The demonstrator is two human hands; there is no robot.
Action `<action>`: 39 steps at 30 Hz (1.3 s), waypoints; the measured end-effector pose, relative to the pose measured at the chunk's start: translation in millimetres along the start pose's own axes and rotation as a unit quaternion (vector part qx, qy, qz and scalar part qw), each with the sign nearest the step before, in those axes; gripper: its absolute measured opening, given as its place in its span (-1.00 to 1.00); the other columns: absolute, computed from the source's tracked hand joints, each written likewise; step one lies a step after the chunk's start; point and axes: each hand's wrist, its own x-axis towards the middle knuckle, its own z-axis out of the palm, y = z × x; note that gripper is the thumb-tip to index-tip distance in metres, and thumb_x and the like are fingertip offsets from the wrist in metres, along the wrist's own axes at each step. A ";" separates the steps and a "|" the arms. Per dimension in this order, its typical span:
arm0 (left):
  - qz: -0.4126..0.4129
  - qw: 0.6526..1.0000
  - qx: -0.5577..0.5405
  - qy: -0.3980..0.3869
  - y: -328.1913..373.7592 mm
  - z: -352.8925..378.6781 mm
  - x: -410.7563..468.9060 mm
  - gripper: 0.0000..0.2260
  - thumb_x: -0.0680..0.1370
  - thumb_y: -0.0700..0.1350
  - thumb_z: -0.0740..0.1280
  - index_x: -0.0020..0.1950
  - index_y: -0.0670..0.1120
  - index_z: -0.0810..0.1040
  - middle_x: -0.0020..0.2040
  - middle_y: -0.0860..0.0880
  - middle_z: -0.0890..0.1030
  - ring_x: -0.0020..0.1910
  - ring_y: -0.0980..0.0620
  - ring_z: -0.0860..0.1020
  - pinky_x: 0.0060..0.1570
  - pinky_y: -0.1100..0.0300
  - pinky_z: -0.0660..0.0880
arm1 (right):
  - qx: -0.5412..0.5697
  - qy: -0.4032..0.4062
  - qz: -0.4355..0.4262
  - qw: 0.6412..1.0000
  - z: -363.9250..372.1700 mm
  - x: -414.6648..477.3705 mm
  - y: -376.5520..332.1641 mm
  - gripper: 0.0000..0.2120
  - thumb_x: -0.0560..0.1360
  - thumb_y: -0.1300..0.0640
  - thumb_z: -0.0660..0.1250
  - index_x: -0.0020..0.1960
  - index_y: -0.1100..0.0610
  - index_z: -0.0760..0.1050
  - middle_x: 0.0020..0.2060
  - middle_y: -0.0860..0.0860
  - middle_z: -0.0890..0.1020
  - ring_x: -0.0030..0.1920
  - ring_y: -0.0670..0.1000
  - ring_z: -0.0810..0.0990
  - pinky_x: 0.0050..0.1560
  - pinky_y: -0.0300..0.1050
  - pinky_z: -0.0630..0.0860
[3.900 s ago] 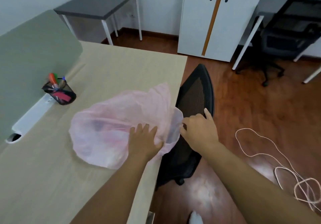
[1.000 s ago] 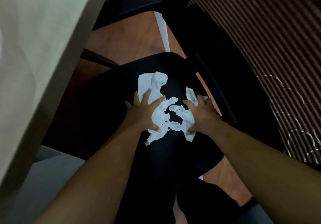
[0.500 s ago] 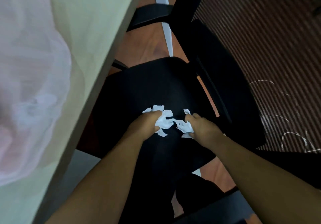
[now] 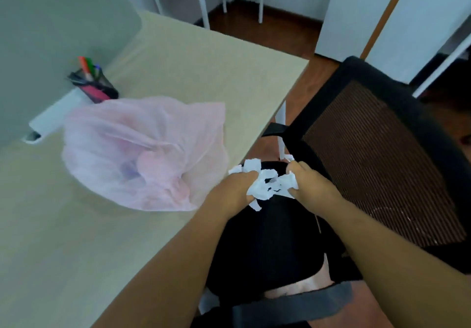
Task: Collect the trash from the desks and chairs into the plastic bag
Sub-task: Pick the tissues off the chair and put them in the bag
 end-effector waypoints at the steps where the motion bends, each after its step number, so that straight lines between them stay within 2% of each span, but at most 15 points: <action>1: 0.008 1.000 0.024 0.014 2.1 -8.8 -13.6 -0.91 0.43 0.04 0.14 -0.13 0.05 0.32 -0.14 0.07 0.42 -0.17 0.05 0.45 -0.27 0.34 0.30 | 0.005 0.004 -0.016 1.000 -8.9 -0.1 -11.2 -0.65 0.52 0.13 0.33 0.24 0.08 0.31 0.13 0.03 0.41 -0.16 0.07 0.44 -0.25 -0.05 0.37; 4: -0.059 0.995 0.040 0.068 -21.3 -22.5 -55.0 -0.83 0.53 -0.04 0.29 0.06 -0.07 0.41 -0.06 -0.02 0.50 -0.09 -0.04 0.50 -0.11 0.15 0.45 | 0.012 0.012 -0.080 0.997 -20.1 0.8 -50.2 -0.73 0.50 0.17 0.31 0.17 0.07 0.34 0.07 0.02 0.44 -0.22 0.03 0.41 -0.32 -0.07 0.34; 7: -0.106 0.985 0.055 0.125 -58.2 -29.4 -109.9 -0.87 0.52 -0.10 0.31 0.00 -0.09 0.42 -0.07 -0.06 0.55 -0.08 -0.08 0.52 -0.06 -0.05 0.48 | 0.013 0.001 -0.150 0.989 -16.5 -1.2 -104.9 -0.74 0.49 0.16 0.32 0.12 0.03 0.32 0.04 -0.01 0.41 -0.19 0.05 0.44 -0.29 -0.02 0.42; 11: -0.165 0.968 0.067 0.176 -110.8 -37.9 -197.6 -0.84 0.54 -0.14 0.30 0.08 -0.16 0.48 0.02 -0.12 0.58 0.03 -0.11 0.53 -0.03 0.06 0.44 | 0.006 -0.018 -0.240 0.971 7.1 -13.1 -190.5 -0.68 0.46 0.13 0.35 0.13 0.01 0.30 -0.01 -0.03 0.36 -0.12 0.09 0.44 -0.15 0.06 0.49; 14: -0.229 0.950 0.091 0.193 -155.7 -42.3 -255.8 -0.82 0.54 -0.13 0.31 0.11 -0.13 0.46 -0.01 -0.09 0.55 -0.01 -0.11 0.54 -0.05 0.07 0.49 | -0.018 -0.034 -0.283 0.958 36.2 -22.2 -255.1 -0.67 0.47 0.09 0.37 0.15 -0.01 0.30 0.01 -0.05 0.37 -0.06 0.06 0.44 -0.12 0.03 0.50; 18: -0.241 0.937 0.140 0.211 -214.6 -42.5 -308.2 -0.82 0.45 -0.18 0.36 0.02 -0.10 0.46 -0.18 -0.04 0.53 -0.21 -0.08 0.54 -0.31 0.08 0.46 | -0.031 -0.022 -0.297 0.954 78.0 -24.0 -324.2 -0.65 0.47 0.09 0.37 0.18 -0.01 0.31 0.03 -0.04 0.39 -0.05 0.07 0.46 -0.20 0.00 0.50; 21: -0.276 0.916 0.218 0.193 -252.9 -36.2 -335.6 -0.65 0.33 -0.02 0.52 0.02 -0.05 0.50 -0.18 -0.02 0.52 -0.26 -0.09 0.52 -0.35 0.13 0.39 | -0.044 -0.017 -0.286 0.957 105.3 -20.8 -358.5 -0.65 0.48 0.10 0.36 0.20 -0.01 0.32 0.05 -0.04 0.40 -0.05 0.07 0.46 -0.25 -0.05 0.46; 23: -0.328 0.902 0.223 0.168 -268.4 -34.2 -346.0 -0.38 0.31 0.31 0.44 0.26 0.04 0.46 0.12 -0.02 0.52 0.01 -0.17 0.51 -0.07 0.01 0.42 | -0.055 -0.017 -0.262 0.963 120.1 -18.4 -368.5 -0.64 0.48 0.08 0.36 0.21 -0.02 0.32 0.06 -0.04 0.40 -0.06 0.06 0.46 -0.26 -0.08 0.43; 24: -0.358 0.901 0.203 0.138 -275.2 -35.6 -349.7 -0.18 0.28 0.46 0.33 0.44 0.11 0.30 0.37 0.00 0.39 0.25 -0.24 0.41 0.15 -0.12 0.35 | -0.063 -0.013 -0.247 0.967 125.7 -17.3 -369.5 -0.64 0.48 0.08 0.35 0.22 -0.02 0.32 0.07 -0.04 0.41 -0.07 0.06 0.46 -0.25 -0.07 0.43; 25: -0.380 0.903 0.171 0.107 -280.7 -38.1 -352.5 -0.01 0.23 0.56 0.24 0.55 0.18 0.04 0.56 0.02 0.11 0.45 -0.29 0.19 0.32 -0.24 0.18 | -0.069 -0.009 -0.233 0.970 129.9 -16.3 -368.4 -0.64 0.48 0.08 0.35 0.22 -0.02 0.33 0.06 -0.04 0.41 -0.08 0.05 0.46 -0.25 -0.07 0.45; 27: -0.396 0.907 0.123 0.067 -286.3 -46.3 -351.5 0.11 0.15 0.65 0.12 0.52 0.26 -0.33 0.56 0.03 -0.36 0.53 -0.33 -0.21 0.36 -0.40 -0.15 | -0.067 -0.008 -0.206 0.976 133.3 -15.0 -363.1 -0.65 0.47 0.09 0.34 0.21 -0.01 0.32 0.04 -0.03 0.41 -0.11 0.05 0.46 -0.25 -0.07 0.47; 28: -0.393 0.909 0.115 0.073 -286.2 -51.6 -349.0 0.11 0.14 0.68 0.07 0.50 0.27 -0.39 0.53 0.02 -0.42 0.52 -0.33 -0.27 0.34 -0.43 -0.20 | -0.063 -0.008 -0.194 0.979 132.5 -15.0 -360.1 -0.66 0.47 0.10 0.32 0.21 -0.01 0.32 0.03 -0.03 0.41 -0.12 0.05 0.46 -0.24 -0.06 0.48; 32: -0.334 0.917 0.153 0.153 -285.6 -64.3 -324.3 -0.06 0.31 0.62 -0.03 0.56 0.20 -0.22 0.60 0.00 -0.21 0.55 -0.23 -0.16 0.39 -0.34 -0.15 | -0.075 0.027 -0.147 0.986 121.1 -15.4 -341.6 -0.71 0.50 0.11 0.24 0.20 0.01 0.33 -0.02 -0.03 0.41 -0.14 0.05 0.48 -0.23 -0.01 0.54; 36: -0.238 0.933 0.161 0.216 -264.1 -69.2 -268.5 -0.25 0.45 0.45 0.08 0.52 0.08 0.13 0.50 0.03 0.21 0.46 -0.12 0.15 0.36 -0.13 0.11 | -0.032 0.044 -0.090 0.994 96.9 -17.8 -311.8 -0.70 0.48 0.06 0.30 0.16 -0.01 0.31 -0.03 -0.05 0.39 -0.12 0.04 0.46 -0.21 -0.03 0.51; 39: -0.178 0.941 0.134 0.256 -235.0 -67.6 -217.9 -0.37 0.47 0.33 0.23 0.43 0.01 0.31 0.36 0.01 0.38 0.33 -0.11 0.30 0.27 -0.05 0.23 | -0.030 0.077 -0.048 0.995 78.4 -18.0 -281.7 -0.70 0.49 0.01 0.31 0.16 0.00 0.31 -0.05 -0.04 0.38 -0.14 0.06 0.48 -0.26 -0.03 0.51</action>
